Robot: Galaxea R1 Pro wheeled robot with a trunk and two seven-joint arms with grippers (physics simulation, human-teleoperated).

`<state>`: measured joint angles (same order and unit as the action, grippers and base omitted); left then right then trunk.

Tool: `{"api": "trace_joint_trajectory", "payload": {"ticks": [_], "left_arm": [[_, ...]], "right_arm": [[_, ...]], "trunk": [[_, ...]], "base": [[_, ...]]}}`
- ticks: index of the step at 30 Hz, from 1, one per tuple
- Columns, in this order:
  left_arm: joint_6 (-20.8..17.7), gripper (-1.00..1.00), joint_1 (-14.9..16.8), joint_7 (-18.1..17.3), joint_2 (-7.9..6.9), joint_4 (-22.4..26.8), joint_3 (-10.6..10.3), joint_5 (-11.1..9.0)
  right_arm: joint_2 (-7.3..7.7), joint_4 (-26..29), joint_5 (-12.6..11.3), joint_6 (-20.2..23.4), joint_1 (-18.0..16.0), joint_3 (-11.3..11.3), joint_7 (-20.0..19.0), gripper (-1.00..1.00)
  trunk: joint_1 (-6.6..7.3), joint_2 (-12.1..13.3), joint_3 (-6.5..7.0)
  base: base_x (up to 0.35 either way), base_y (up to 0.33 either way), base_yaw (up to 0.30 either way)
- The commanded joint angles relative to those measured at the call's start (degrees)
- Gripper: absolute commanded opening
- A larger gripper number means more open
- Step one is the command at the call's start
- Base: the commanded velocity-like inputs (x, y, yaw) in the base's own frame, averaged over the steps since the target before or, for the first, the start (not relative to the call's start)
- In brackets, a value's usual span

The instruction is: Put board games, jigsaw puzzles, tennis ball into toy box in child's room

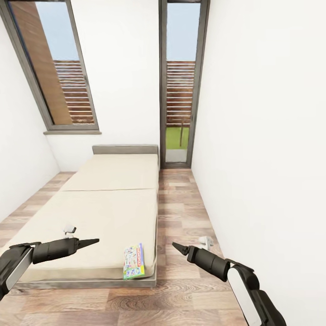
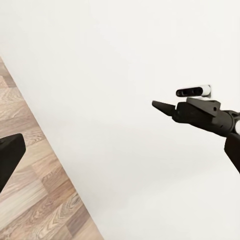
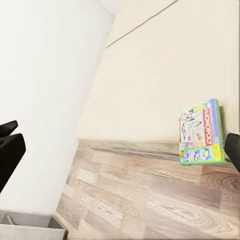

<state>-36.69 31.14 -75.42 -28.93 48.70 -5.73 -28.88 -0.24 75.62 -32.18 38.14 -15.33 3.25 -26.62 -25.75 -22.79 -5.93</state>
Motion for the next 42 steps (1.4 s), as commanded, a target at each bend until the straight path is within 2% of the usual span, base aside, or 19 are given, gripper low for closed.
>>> {"api": "trace_joint_trajectory", "payload": {"ticks": [1,29,42], "left_arm": [[-0.6,1.00,0.1,0.0,-0.08,0.0,-0.2,-0.5],[-0.6,1.00,0.1,0.0,-0.11,0.0,-0.2,-0.5],[-0.6,1.00,0.1,0.0,-0.14,0.0,-0.2,-0.5]], "right_arm": [[-0.02,-0.1,-0.2,0.4,0.0,-0.1,0.0,1.00],[-0.11,-0.5,-0.2,0.4,-0.1,0.0,0.0,1.00],[-0.11,-0.5,-0.2,0.4,-0.1,0.0,0.0,1.00]], "trunk": [[-0.04,-0.1,-0.13],[-0.04,-0.1,-0.13],[-0.04,-0.1,0.18]], "base": [[0.000,-0.067,0.000],[0.001,-0.025,-0.002],[0.109,0.063,-0.155]]}}
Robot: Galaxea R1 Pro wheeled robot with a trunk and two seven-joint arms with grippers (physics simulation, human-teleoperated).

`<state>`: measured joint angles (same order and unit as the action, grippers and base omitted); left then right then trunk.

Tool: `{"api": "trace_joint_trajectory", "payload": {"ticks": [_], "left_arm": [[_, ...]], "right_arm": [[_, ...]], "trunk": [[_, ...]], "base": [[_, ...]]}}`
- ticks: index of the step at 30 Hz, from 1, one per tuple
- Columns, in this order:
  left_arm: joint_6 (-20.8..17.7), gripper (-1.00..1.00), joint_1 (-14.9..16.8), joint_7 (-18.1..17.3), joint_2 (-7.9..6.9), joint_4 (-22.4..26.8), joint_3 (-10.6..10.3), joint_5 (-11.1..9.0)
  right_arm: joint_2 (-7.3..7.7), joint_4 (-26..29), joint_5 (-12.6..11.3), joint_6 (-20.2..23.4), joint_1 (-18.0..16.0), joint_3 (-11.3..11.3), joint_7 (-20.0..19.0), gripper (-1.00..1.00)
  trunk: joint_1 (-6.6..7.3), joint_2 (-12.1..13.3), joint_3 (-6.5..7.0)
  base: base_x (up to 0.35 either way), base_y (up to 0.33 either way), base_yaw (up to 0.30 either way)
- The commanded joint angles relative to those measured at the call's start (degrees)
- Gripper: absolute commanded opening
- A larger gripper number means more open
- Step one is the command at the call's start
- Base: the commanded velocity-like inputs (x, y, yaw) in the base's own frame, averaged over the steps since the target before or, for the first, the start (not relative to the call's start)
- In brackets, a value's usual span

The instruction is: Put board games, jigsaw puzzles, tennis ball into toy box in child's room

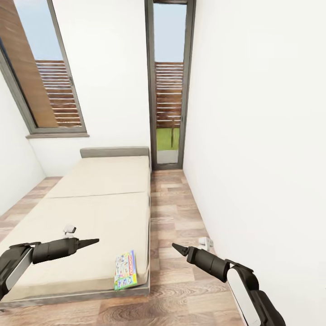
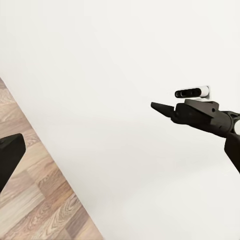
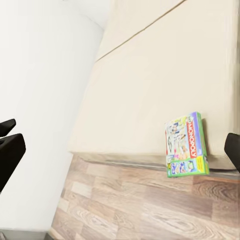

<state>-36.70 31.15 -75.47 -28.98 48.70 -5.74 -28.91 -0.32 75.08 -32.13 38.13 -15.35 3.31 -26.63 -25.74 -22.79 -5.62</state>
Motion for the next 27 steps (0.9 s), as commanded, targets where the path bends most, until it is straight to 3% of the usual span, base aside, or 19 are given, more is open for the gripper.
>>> {"api": "trace_joint_trajectory", "payload": {"ticks": [1,27], "left_arm": [[-0.6,1.00,0.1,0.0,-0.09,0.0,-0.2,-0.5],[-0.6,1.00,0.1,0.0,-0.11,0.0,-0.2,-0.5]], "right_arm": [[-0.03,0.0,-0.2,0.4,-0.1,-0.1,0.0,1.00],[-0.03,0.0,-0.1,0.4,0.0,-0.1,0.0,1.00]], "trunk": [[-0.05,-0.1,-0.11],[-0.05,-0.1,-0.06]], "base": [[0.064,0.025,-0.091],[0.009,-0.040,-0.012]]}}
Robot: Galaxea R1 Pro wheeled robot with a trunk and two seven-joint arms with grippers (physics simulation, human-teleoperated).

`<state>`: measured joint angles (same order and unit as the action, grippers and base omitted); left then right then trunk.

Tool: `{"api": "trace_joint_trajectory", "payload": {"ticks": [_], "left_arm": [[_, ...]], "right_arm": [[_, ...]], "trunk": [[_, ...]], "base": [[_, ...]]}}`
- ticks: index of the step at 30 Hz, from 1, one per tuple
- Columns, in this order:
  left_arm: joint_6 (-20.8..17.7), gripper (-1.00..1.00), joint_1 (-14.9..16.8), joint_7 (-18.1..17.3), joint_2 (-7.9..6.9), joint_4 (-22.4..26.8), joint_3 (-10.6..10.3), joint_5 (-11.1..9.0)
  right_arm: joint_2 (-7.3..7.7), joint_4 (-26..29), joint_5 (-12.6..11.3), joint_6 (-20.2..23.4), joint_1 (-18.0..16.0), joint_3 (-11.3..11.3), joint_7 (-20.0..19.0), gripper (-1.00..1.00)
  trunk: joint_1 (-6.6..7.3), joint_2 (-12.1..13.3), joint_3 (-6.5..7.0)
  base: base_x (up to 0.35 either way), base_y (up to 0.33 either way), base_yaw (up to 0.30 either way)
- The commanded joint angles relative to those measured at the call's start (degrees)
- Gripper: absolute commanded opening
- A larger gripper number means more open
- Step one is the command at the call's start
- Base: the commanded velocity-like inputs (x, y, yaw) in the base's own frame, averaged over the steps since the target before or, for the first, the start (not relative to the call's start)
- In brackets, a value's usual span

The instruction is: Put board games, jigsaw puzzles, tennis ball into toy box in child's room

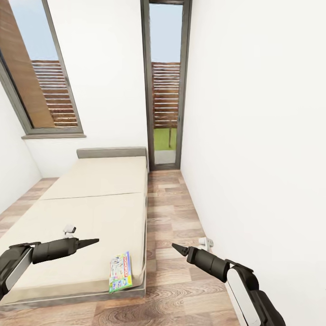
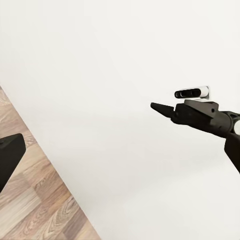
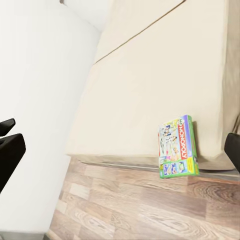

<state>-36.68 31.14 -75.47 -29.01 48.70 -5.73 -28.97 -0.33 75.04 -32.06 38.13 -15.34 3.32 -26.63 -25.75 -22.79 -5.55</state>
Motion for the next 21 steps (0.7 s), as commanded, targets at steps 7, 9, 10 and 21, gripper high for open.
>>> {"api": "trace_joint_trajectory", "payload": {"ticks": [7,9,10,21], "left_arm": [[-0.5,1.00,0.1,-0.1,-0.22,0.0,-0.2,-0.5],[-0.6,1.00,0.1,-0.1,-0.25,0.0,-0.2,-0.5],[-0.6,1.00,0.1,0.0,-0.26,0.0,-0.2,-0.5],[-0.7,1.00,0.1,0.3,-0.26,0.0,-0.2,-0.6]], "right_arm": [[-0.03,0.0,-0.2,0.4,-0.1,-0.1,0.0,1.00],[-0.05,0.0,-0.2,0.4,0.0,-0.1,0.0,1.00],[-0.06,0.0,-0.2,0.4,0.0,-0.1,0.0,1.00],[-0.08,0.0,-0.2,0.4,-0.1,-0.1,0.0,1.00]], "trunk": [[-0.04,-0.1,-0.13],[-0.04,-0.1,-0.13],[-0.04,-0.1,-0.13],[-0.04,-0.1,-0.13]], "base": [[0.000,-0.014,0.000],[0.000,-0.005,0.000],[0.000,-0.004,0.000],[0.000,-0.001,0.000]]}}
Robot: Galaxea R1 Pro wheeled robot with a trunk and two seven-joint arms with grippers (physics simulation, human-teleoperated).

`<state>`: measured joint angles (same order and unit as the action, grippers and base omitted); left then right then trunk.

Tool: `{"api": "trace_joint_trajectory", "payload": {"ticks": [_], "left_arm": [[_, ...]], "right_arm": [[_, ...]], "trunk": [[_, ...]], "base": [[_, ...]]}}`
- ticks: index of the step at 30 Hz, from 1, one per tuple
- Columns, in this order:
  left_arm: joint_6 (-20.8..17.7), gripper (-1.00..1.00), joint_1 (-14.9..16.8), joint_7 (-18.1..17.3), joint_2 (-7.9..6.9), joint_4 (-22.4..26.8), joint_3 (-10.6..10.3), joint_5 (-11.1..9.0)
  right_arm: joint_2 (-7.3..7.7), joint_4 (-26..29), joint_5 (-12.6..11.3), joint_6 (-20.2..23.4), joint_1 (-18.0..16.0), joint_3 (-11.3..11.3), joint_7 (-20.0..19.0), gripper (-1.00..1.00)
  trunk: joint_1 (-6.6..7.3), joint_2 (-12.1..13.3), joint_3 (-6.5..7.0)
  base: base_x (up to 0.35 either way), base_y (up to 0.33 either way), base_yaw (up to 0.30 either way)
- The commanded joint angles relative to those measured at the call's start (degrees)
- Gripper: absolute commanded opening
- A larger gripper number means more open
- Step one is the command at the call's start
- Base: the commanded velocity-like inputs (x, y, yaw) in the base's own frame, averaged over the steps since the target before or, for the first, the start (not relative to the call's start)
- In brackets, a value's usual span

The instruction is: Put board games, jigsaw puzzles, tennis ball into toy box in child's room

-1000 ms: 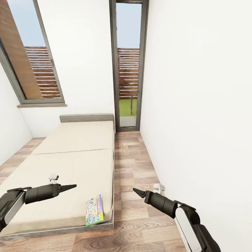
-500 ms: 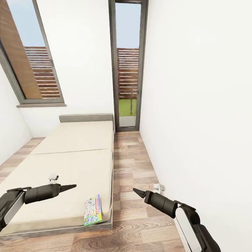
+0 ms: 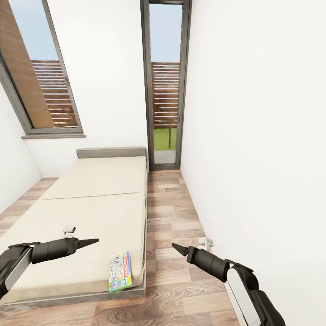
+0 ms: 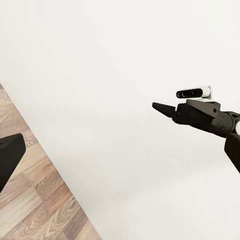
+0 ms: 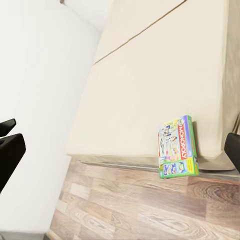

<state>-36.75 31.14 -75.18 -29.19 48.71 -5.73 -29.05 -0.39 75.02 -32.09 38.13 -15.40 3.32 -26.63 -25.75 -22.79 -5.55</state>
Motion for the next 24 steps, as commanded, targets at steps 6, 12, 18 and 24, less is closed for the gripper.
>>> {"api": "trace_joint_trajectory", "payload": {"ticks": [6,12,18,24], "left_arm": [[-0.7,1.00,0.1,0.0,-0.02,0.0,-0.2,-0.5],[-0.9,1.00,0.1,0.2,0.19,0.0,-0.2,-0.5],[-1.0,1.00,0.1,1.3,0.31,0.0,-0.2,-0.5],[-1.1,1.00,0.1,3.3,0.35,-1.6,-0.2,-0.8]], "right_arm": [[-0.05,0.0,-0.2,0.4,-0.1,0.0,0.0,1.00],[-0.05,-0.4,-0.3,-0.8,-0.1,0.0,0.0,1.00],[-0.05,-0.8,-0.3,-2.5,-0.1,0.1,0.0,1.00],[-0.12,-0.9,-0.3,-3.0,-0.1,0.1,0.0,1.00]], "trunk": [[-0.04,-0.1,-0.13],[-0.70,-1.3,-0.67],[-0.70,-1.3,-0.67],[-0.70,-1.3,-0.67]], "base": [[0.000,0.000,0.000],[0.000,0.000,0.000],[0.000,0.000,0.000],[0.000,0.000,0.000]]}}
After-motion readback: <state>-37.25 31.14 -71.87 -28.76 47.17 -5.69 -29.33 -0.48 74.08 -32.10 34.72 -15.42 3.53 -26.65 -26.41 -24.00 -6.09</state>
